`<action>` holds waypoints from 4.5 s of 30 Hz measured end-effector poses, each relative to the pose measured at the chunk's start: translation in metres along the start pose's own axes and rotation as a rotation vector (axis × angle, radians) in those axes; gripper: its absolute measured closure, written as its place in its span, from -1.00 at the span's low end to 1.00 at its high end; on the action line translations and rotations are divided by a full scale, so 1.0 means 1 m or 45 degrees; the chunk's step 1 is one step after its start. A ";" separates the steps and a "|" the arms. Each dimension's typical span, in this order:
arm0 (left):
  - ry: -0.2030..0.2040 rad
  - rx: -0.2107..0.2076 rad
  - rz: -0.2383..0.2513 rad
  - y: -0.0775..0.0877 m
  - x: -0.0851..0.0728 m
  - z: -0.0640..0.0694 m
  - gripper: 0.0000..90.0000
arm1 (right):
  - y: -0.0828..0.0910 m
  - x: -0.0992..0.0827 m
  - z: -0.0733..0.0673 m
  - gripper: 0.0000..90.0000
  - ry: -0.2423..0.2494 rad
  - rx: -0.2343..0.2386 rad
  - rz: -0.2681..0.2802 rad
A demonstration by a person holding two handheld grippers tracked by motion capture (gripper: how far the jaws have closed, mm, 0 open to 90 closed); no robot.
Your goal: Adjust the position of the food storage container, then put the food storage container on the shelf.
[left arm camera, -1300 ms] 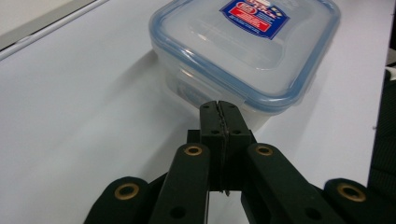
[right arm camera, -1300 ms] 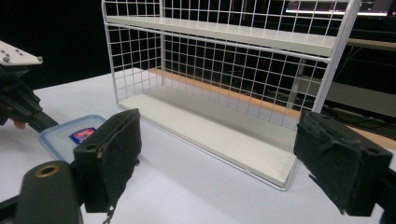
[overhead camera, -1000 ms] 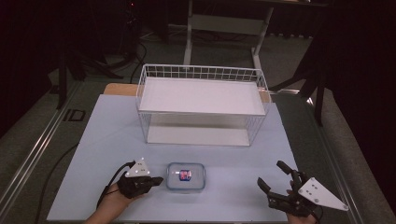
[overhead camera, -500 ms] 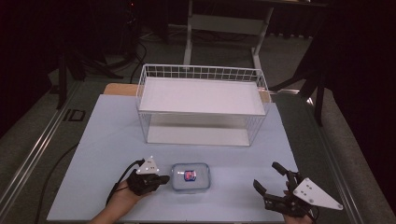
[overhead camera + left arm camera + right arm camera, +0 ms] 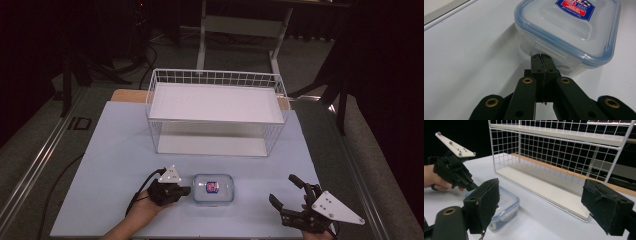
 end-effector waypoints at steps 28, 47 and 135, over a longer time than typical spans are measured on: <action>0.138 -0.093 0.210 0.062 0.025 0.009 -0.96 | -0.022 0.012 -0.003 -0.67 -0.084 0.099 -0.133; 0.603 -0.169 0.026 0.003 0.036 0.001 -0.95 | -0.106 -0.017 -0.014 -0.70 -0.460 0.460 -0.558; 0.671 -0.154 0.296 -0.013 0.093 -0.063 0.18 | -0.207 -0.017 0.031 -0.02 -0.779 0.304 -0.561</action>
Point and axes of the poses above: each handheld gripper's, and its own axes: y roughly backward along the jaws, x roughly out of its top, z roughly to its right, the point moved 3 cm from there along -y, roughly forward along the jaws, and after that the axes turned 12 degrees about y, right-handed, at the moved point
